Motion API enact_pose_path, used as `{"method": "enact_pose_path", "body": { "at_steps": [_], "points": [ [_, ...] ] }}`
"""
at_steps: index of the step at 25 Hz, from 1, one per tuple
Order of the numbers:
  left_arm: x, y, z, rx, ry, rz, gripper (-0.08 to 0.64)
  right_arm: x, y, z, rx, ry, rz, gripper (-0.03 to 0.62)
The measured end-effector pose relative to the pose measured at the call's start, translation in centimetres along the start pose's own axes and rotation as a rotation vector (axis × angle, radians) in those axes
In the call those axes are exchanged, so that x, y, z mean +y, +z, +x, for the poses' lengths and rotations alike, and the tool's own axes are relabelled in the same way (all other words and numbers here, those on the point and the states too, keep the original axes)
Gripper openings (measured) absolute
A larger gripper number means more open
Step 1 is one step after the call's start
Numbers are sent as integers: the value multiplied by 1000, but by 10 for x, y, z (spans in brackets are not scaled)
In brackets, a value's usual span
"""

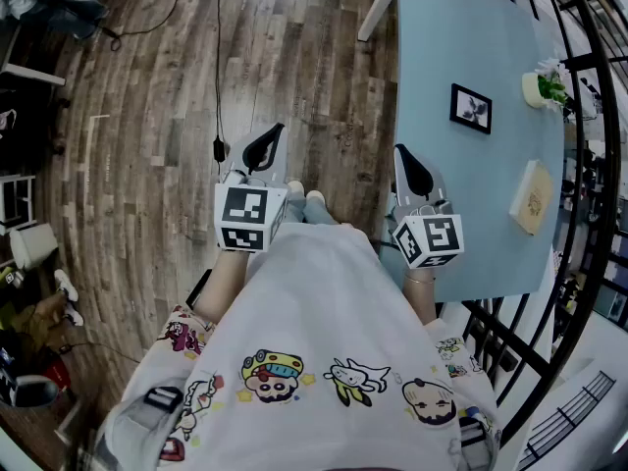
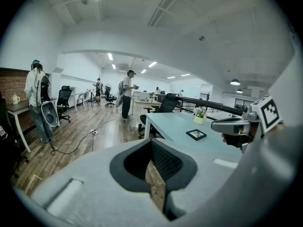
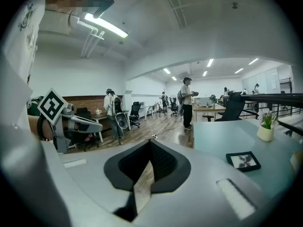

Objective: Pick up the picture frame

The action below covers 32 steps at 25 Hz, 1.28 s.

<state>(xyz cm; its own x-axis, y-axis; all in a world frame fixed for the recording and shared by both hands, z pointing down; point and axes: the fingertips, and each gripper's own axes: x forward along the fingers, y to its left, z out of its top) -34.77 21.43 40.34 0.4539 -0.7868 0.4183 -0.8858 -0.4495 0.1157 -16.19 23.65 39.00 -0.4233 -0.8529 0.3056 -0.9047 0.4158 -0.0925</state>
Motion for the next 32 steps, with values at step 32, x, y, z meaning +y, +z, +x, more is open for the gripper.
{"method": "enact_pose_path", "body": {
  "at_steps": [32],
  "points": [
    [99,19,44,-21,23,-56,41,1,14,110,-37,-7,63,109]
  ]
}}
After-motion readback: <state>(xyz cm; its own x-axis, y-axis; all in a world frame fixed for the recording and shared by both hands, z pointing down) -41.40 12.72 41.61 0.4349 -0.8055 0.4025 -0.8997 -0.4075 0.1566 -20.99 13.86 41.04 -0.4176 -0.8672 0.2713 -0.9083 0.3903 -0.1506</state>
